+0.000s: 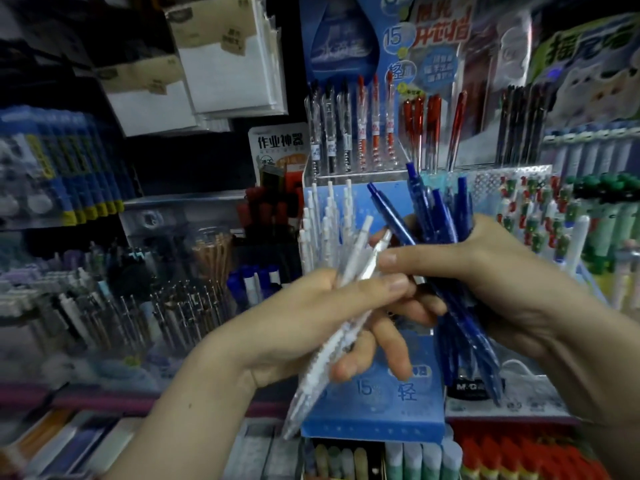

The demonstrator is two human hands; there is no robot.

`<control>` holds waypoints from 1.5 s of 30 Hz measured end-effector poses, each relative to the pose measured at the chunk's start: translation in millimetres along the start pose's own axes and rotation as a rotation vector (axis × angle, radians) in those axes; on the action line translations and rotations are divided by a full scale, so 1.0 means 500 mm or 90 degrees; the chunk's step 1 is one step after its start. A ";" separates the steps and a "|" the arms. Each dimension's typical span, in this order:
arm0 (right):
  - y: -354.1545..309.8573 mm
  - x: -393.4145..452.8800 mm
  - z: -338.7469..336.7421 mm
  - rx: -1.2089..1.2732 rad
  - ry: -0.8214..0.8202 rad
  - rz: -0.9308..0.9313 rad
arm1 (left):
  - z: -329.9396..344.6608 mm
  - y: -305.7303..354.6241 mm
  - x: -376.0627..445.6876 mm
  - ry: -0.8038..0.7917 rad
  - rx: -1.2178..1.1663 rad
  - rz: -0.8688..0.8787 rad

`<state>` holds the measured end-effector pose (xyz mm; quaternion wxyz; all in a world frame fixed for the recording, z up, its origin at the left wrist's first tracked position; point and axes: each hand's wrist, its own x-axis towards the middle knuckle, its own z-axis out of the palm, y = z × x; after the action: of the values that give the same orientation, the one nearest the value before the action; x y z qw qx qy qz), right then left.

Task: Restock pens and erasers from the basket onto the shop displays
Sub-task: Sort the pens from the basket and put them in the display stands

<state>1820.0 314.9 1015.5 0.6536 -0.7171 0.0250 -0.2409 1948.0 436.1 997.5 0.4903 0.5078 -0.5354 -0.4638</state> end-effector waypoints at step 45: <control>0.010 0.080 0.020 -0.443 0.213 -0.102 | -0.041 -0.046 -0.078 0.533 0.192 0.243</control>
<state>1860.3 309.6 1023.0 0.3376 -0.8462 0.1551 -0.3820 1970.6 474.0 974.3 0.6608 0.6092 -0.4368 -0.0383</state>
